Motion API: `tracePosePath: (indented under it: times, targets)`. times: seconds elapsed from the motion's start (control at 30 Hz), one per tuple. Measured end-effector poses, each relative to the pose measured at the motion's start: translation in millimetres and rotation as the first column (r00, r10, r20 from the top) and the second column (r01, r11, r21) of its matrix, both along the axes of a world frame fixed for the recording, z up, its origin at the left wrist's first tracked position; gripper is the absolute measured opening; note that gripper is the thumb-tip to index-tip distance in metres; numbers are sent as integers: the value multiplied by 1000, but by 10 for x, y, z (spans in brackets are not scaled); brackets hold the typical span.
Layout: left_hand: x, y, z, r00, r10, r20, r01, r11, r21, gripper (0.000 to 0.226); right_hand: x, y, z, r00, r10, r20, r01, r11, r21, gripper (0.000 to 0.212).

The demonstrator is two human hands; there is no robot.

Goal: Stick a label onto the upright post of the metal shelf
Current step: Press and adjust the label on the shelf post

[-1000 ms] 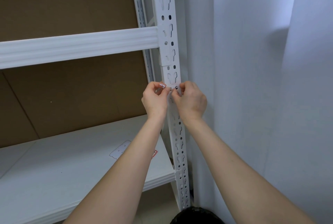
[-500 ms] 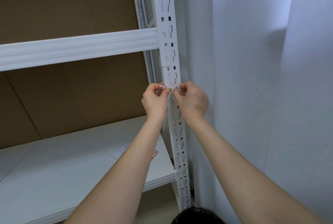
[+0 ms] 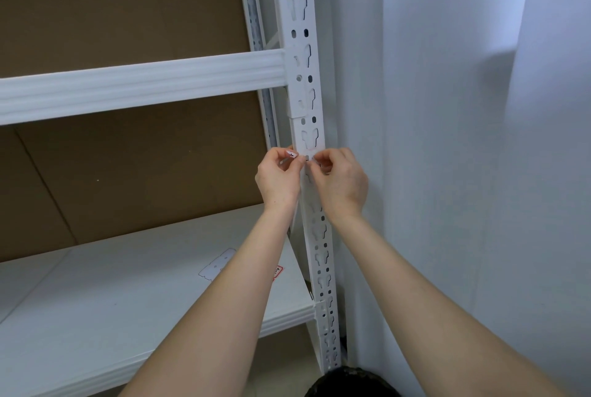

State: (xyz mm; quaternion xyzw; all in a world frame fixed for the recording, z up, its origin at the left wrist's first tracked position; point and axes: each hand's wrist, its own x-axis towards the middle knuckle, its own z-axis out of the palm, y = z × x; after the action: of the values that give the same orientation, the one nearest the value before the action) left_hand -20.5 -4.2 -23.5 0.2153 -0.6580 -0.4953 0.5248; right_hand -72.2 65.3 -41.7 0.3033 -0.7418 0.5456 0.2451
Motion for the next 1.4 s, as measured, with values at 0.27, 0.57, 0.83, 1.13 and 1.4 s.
tracePosePath:
  times: [0.27, 0.57, 0.83, 1.13, 1.4]
  targets:
    - [5, -5, -7, 1000, -9, -2, 9, 1000, -1, 26, -15, -59, 16, 1000, -9, -24, 11, 998, 56, 15]
    - [12, 12, -1, 1000, -9, -10, 9, 1000, 0, 26, -69, -39, 20, 999, 43, 31, -42, 999, -34, 14]
    - [5, 3, -7, 1000, -5, -2, 5, 1000, -8, 26, -58, -16, -25, 997, 71, -16, -72, 997, -40, 12]
    - [4, -7, -11, 1000, 4, 1, -4, 1000, -23, 26, -68, -35, 19, 993, -26, -111, 28, 1000, 11, 10]
    - [11, 4, -8, 1000, -3, 4, 3, 1000, -20, 24, -48, -52, -14, 983, -55, -176, 54, 998, -13, 8]
